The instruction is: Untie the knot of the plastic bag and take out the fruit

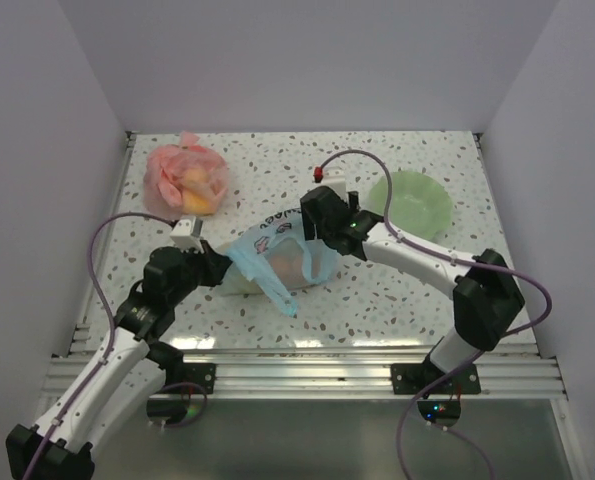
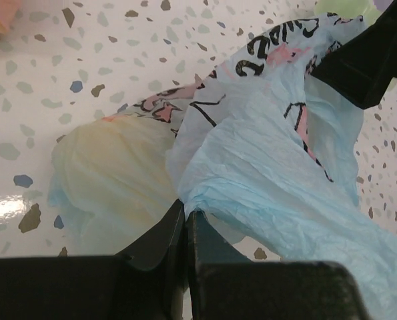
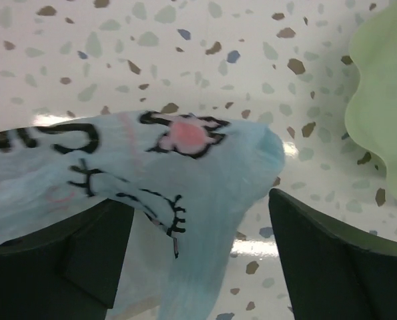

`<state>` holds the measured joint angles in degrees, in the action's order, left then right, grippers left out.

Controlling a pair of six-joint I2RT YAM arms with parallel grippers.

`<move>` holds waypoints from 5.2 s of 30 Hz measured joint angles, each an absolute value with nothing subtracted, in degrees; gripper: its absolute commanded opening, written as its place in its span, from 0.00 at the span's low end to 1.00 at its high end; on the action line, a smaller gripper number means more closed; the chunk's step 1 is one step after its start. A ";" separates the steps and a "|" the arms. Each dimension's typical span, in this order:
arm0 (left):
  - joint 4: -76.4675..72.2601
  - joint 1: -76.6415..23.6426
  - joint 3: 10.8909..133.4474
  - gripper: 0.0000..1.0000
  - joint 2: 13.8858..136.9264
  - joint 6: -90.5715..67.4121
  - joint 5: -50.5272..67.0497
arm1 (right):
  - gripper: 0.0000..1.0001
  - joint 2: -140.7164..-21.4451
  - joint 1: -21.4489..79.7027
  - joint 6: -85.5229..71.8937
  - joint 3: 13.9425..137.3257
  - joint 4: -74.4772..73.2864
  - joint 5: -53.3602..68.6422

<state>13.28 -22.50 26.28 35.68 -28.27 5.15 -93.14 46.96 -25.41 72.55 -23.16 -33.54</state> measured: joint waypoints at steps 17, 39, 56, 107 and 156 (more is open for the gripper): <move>21.65 -22.50 36.49 0.95 41.34 -28.25 -4.82 | 0.00 -80.90 37.93 -17.87 67.22 -23.42 -20.40; 25.39 -38.06 62.24 1.00 65.19 -15.62 -3.46 | 0.00 -80.79 43.51 -10.66 79.35 -30.11 -15.35; 27.53 -39.09 55.44 0.94 66.41 -11.33 -9.78 | 0.00 -80.82 43.51 -10.11 79.44 -30.44 -15.31; 20.38 -23.77 48.12 0.47 63.64 -17.80 -16.78 | 0.00 -78.22 37.80 -15.03 69.80 -26.52 -12.49; 35.27 -9.10 72.03 1.00 55.35 -19.59 -2.35 | 0.00 -81.36 26.35 -3.46 76.84 -27.79 -6.33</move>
<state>35.27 -9.10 72.03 55.35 -19.59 -2.35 -81.36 26.35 -3.46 76.84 -27.79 -6.33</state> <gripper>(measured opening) 0.996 0.010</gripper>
